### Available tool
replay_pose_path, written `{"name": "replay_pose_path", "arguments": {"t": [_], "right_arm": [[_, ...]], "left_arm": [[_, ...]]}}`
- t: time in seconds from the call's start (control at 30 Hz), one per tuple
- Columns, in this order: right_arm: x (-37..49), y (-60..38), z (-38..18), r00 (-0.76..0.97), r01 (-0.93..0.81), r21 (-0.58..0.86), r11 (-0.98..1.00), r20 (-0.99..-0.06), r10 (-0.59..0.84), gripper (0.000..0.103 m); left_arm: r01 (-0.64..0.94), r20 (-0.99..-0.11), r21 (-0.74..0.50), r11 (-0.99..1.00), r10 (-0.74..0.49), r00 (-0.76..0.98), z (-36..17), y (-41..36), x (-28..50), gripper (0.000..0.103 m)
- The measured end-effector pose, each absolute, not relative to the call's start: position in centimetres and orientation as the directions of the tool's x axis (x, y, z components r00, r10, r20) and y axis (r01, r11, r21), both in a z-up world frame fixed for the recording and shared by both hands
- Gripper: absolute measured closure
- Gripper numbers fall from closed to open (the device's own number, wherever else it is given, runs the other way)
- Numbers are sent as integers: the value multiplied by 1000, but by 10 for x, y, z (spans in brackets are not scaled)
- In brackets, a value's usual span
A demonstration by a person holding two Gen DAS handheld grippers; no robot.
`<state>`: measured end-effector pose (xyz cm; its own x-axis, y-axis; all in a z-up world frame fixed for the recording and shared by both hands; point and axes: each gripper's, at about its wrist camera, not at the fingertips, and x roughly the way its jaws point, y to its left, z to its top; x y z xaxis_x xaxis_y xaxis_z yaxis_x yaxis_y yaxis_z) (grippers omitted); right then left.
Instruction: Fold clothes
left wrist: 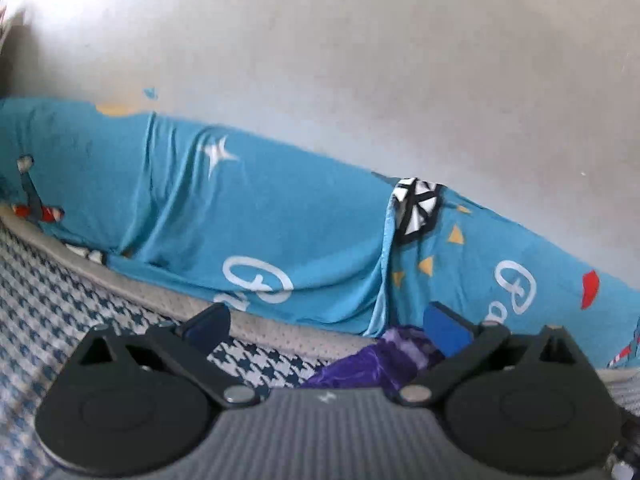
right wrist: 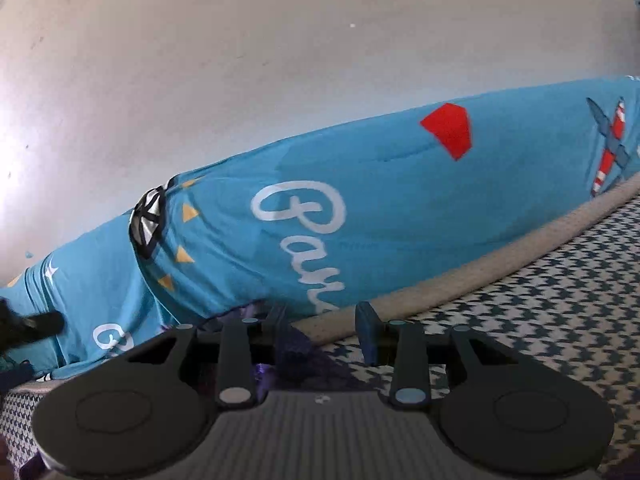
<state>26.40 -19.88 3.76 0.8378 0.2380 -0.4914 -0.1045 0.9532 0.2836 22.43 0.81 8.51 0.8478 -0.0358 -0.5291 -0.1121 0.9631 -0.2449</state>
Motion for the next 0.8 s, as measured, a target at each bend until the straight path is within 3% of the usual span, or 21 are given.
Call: {"name": "replay_pose_path", "arguments": {"t": [0.13,0.4,0.6,0.8], "right_arm": [[252,-213,42,828,-100,276,956,-509,234,68],[220,-238,45,788,-114,267,957,-562,251,67],[194,-247,35,743,-174,217,960,-611,273,58],[206,-266,17,714,-139,290,947,-633,299,53]], "left_arm": [[-106,-511,-161,981,9,859,95,5,200,0],[-127,-598,-135,983,22,801,71,19,152,0],[-139,-659,-115,984,29,751,49,25,114,0],[-117,-662,-95,989,25,749,43,17,103,0]]}}
